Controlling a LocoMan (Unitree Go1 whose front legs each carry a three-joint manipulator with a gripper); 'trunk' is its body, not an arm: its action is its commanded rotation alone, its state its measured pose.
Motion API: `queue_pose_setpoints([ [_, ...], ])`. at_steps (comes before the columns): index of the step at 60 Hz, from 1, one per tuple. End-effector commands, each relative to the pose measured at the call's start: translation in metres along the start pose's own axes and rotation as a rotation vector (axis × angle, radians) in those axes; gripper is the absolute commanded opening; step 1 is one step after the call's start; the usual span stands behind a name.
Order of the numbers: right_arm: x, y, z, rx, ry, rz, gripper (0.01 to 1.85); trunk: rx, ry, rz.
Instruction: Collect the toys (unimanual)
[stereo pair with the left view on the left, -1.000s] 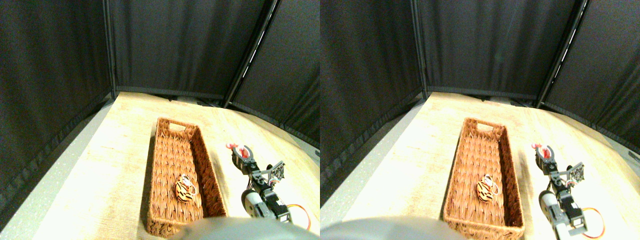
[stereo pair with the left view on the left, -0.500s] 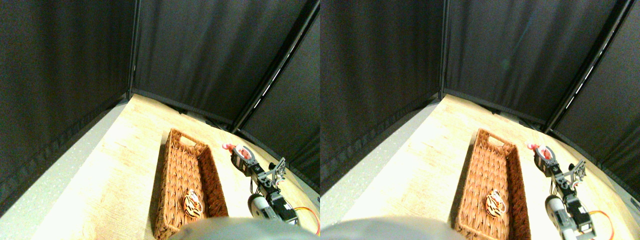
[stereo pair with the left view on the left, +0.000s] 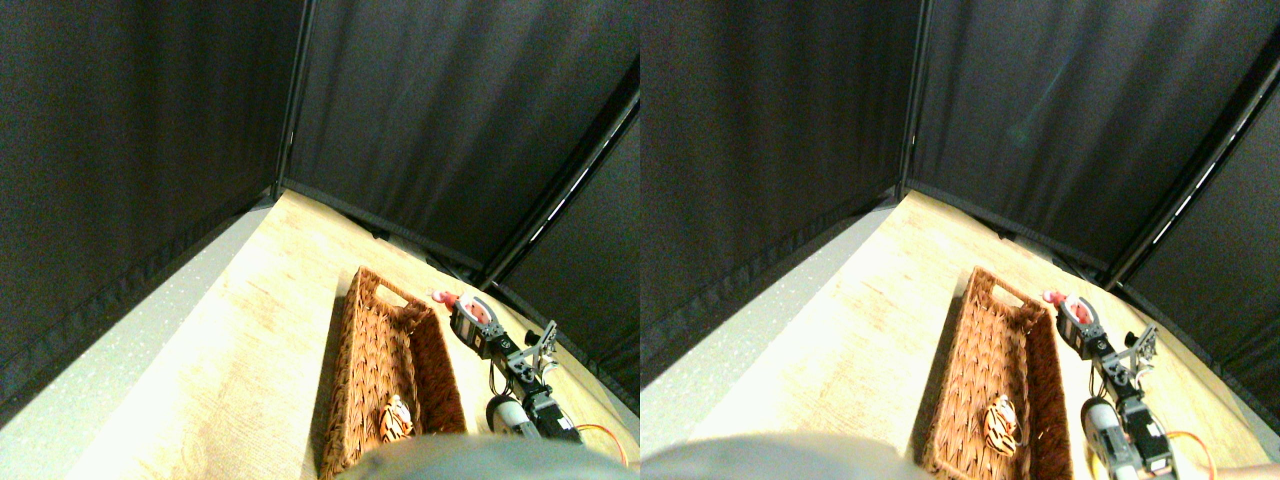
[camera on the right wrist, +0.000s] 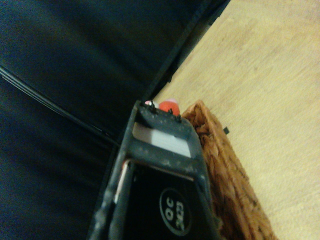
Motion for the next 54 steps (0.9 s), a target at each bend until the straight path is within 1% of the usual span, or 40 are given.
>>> queue_pose_setpoints([
  [1,-0.001,0.005,-0.007,0.001,0.009,0.035,0.06,-0.005,0.008,0.04],
  [6,0.001,0.006,-0.014,0.033,0.033,0.038,0.06,-0.011,0.007,0.045],
  [9,0.002,0.007,-0.019,0.053,0.068,0.048,0.06,-0.013,0.008,0.046],
  [19,0.006,0.007,-0.028,0.04,0.071,0.043,0.06,-0.021,0.012,0.053],
  [21,0.006,0.006,-0.028,0.049,0.073,0.036,0.06,-0.021,0.013,0.053],
  [23,0.006,0.006,-0.029,0.082,0.072,-0.002,0.06,-0.022,0.015,0.052],
  [24,0.005,0.006,-0.029,0.067,0.071,-0.019,0.12,-0.022,0.015,0.052],
  [25,0.006,0.006,-0.029,0.063,0.075,-0.029,0.26,-0.022,0.016,0.052],
  [27,0.005,0.005,-0.028,0.042,0.083,-0.046,0.63,-0.022,0.016,0.052],
  [28,0.005,0.005,-0.028,0.042,0.083,-0.046,0.63,-0.021,0.017,0.05],
  [30,0.004,0.005,-0.026,-0.001,0.091,-0.071,0.89,-0.021,0.017,0.05],
  [32,0.003,0.005,-0.025,-0.008,0.106,-0.072,1.05,-0.018,0.015,0.047],
  [33,0.003,0.005,-0.025,-0.015,0.11,-0.073,1.1,-0.018,0.015,0.047],
  [42,0.002,0.005,-0.02,-0.044,0.105,-0.079,1.16,-0.004,0.022,0.033],
  [46,0.0,0.004,-0.017,-0.049,0.069,-0.082,1.17,0.005,0.023,0.022],
  [48,-0.001,0.003,-0.013,-0.039,0.067,-0.072,1.15,0.011,0.024,0.016],
  [50,-0.003,0.001,-0.008,-0.013,0.032,-0.07,1.1,0.017,0.025,0.009],
  [51,-0.003,0.001,-0.008,-0.013,0.032,-0.07,1.1,0.021,0.026,0.004],
  [54,-0.004,-0.001,0.002,0.0,-0.009,-0.063,1.01,0.031,0.027,-0.01],
])
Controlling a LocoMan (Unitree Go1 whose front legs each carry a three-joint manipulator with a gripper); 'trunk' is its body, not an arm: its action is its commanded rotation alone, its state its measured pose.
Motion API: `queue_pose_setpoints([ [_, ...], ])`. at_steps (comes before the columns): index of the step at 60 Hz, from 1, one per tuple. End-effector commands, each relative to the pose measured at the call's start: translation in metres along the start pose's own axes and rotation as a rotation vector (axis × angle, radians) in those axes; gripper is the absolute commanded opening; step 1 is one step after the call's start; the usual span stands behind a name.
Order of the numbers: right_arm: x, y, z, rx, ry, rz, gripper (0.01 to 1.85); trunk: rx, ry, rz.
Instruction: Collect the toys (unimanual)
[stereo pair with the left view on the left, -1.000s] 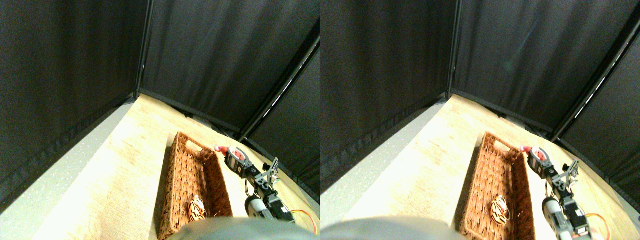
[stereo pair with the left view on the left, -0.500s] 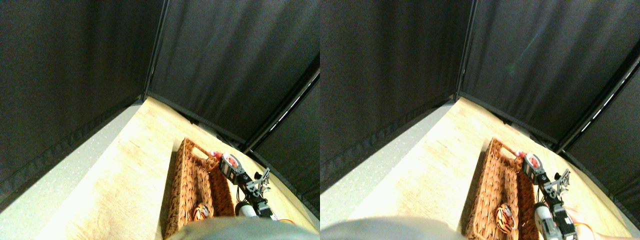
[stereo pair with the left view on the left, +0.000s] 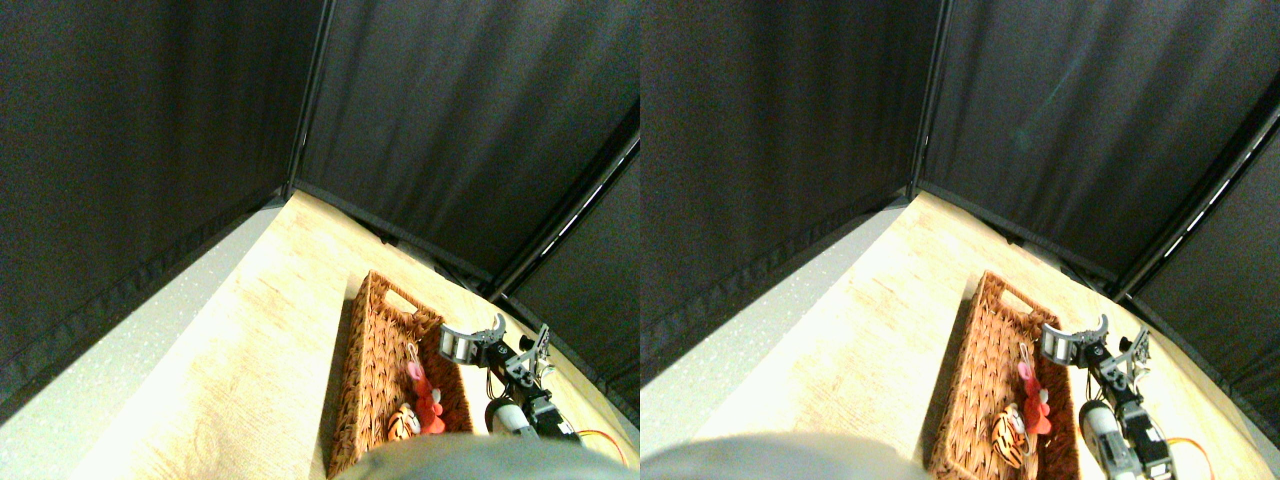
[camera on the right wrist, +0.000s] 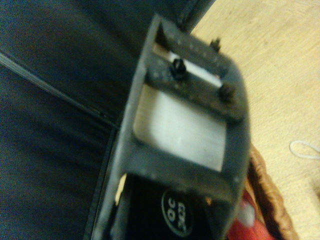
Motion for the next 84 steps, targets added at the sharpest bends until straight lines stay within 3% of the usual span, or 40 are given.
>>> queue_pose_setpoints([
  [1,-0.002,0.0,0.018,-0.028,-0.104,-0.002,0.98,0.039,0.025,-0.031],
  [8,-0.007,-0.009,0.044,-0.066,-0.261,0.015,0.74,0.066,0.031,-0.067],
  [12,-0.011,-0.015,0.058,-0.035,-0.305,0.031,0.65,0.084,0.035,-0.088],
  [15,-0.017,-0.021,0.069,-0.031,-0.393,0.017,0.6,0.097,0.039,-0.103],
  [20,-0.023,-0.031,0.082,-0.035,-0.441,0.028,0.49,0.117,0.041,-0.128],
  [27,-0.033,-0.045,0.097,-0.073,-0.554,0.002,0.49,0.144,0.049,-0.159],
  [35,-0.044,-0.059,0.106,-0.072,-0.616,-0.006,0.46,0.165,0.054,-0.185],
  [45,-0.061,-0.072,0.114,-0.137,-0.634,-0.015,0.48,0.188,0.065,-0.211],
  [52,-0.067,-0.075,0.111,-0.101,-0.634,-0.021,0.48,0.2,0.07,-0.221],
  [65,-0.071,-0.097,0.099,-0.045,-0.581,-0.028,0.55,0.222,0.075,-0.239],
  [84,-0.077,-0.111,0.086,0.108,-0.477,-0.086,0.66,0.212,0.077,-0.235],
])
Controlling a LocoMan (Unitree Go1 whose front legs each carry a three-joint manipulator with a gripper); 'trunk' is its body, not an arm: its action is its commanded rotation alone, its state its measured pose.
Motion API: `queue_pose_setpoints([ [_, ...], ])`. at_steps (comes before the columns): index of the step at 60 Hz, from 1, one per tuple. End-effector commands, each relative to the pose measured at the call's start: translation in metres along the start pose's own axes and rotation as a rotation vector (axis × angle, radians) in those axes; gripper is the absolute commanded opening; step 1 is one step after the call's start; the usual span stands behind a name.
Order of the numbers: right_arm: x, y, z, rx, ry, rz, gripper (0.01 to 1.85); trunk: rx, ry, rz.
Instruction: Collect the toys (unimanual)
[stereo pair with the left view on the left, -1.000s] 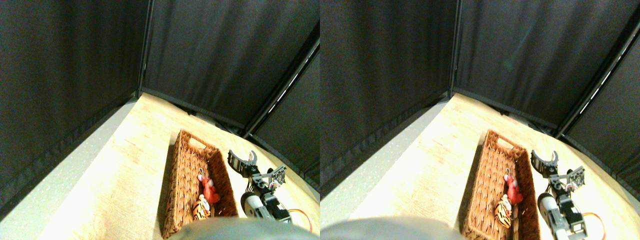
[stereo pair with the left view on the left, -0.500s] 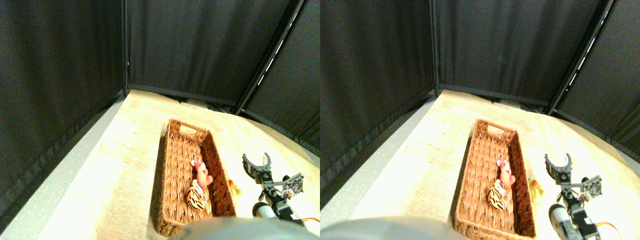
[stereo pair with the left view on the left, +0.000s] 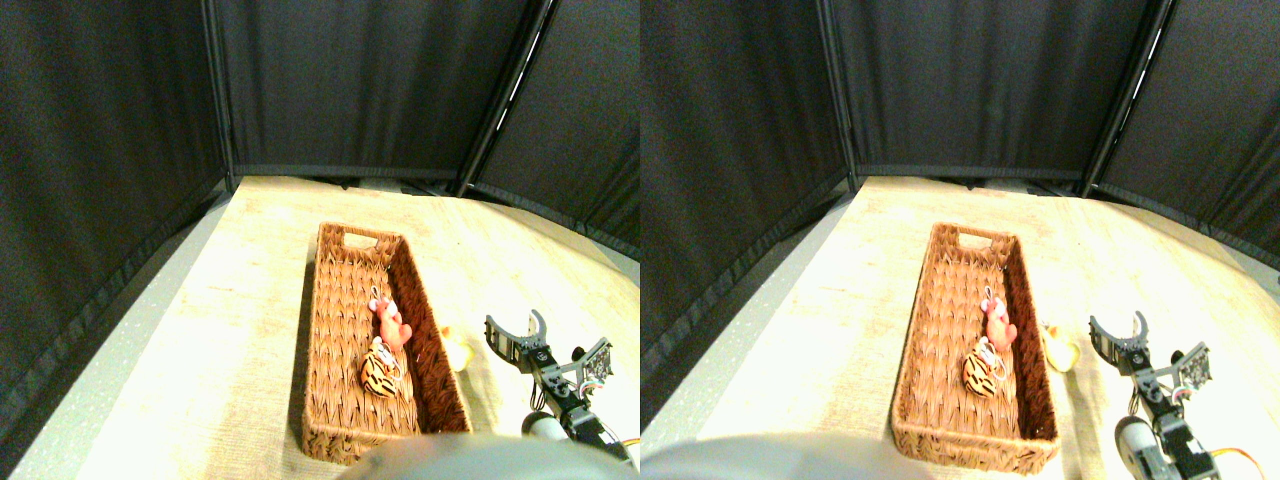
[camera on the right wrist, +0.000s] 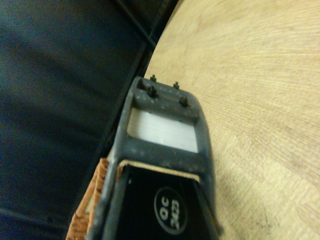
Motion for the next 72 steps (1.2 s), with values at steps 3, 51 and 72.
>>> queue_pose_setpoints([
  [3,-0.006,0.006,-0.008,0.043,0.067,0.009,0.71,-0.027,-0.003,-0.021],
  [51,-0.015,-0.006,-0.044,0.142,0.265,-0.144,0.84,-0.09,0.0,0.034],
  [72,-0.002,-0.025,-0.066,0.155,0.334,-0.244,1.05,-0.1,0.005,0.057],
])
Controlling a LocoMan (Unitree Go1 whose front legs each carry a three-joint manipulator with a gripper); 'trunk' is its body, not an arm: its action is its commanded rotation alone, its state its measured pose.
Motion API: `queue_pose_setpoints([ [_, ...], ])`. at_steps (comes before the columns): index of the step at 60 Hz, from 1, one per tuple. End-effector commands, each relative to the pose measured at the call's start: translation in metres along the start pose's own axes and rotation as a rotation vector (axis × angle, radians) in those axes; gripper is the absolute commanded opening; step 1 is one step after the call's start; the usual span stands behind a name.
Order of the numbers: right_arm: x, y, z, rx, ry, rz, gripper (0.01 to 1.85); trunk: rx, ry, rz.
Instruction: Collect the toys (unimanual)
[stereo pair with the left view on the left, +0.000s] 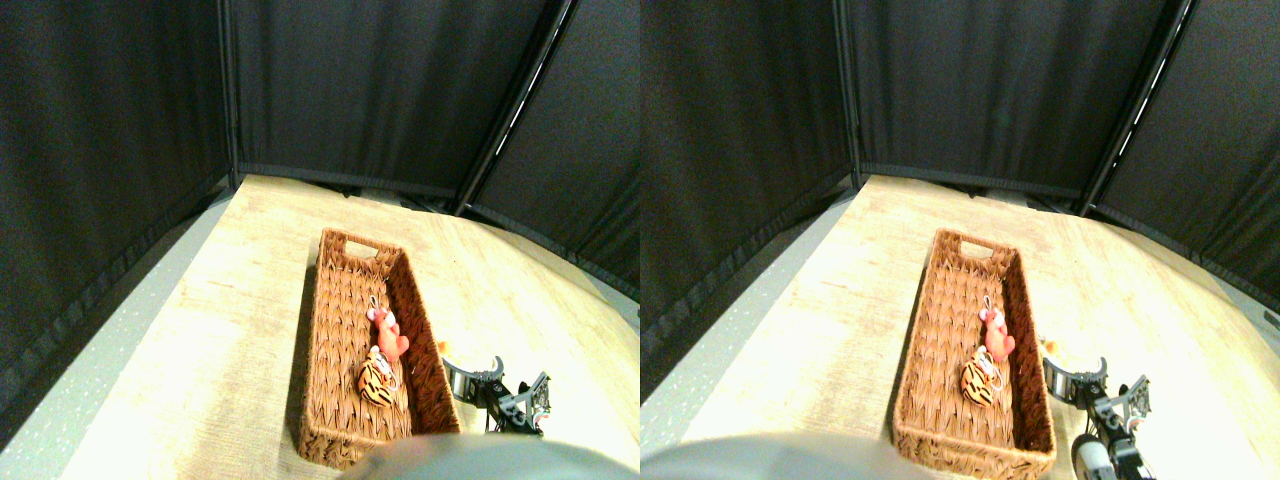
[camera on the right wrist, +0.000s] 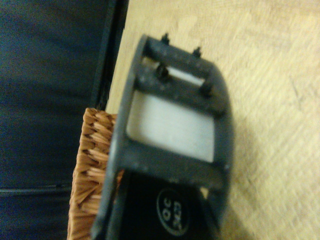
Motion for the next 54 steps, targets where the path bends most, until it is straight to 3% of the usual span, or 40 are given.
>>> queue_pose_setpoints([
  [1,0.004,-0.003,-0.001,0.022,0.054,-0.067,1.04,-0.024,0.018,0.028],
  [12,0.009,-0.006,-0.007,0.042,0.056,-0.1,1.06,-0.027,0.018,0.036],
  [22,0.018,-0.006,-0.013,0.038,0.11,-0.093,1.05,-0.032,0.016,0.041],
  [35,0.03,-0.012,-0.013,0.062,0.051,-0.113,0.94,-0.029,0.018,0.044],
  [46,0.042,-0.013,-0.003,0.083,-0.004,-0.083,0.61,-0.026,0.02,0.041],
  [50,0.044,-0.012,0.002,0.092,-0.048,-0.079,0.28,-0.023,0.022,0.039],
  [54,0.043,-0.011,0.006,0.073,-0.121,-0.082,0.09,-0.021,0.023,0.038],
])
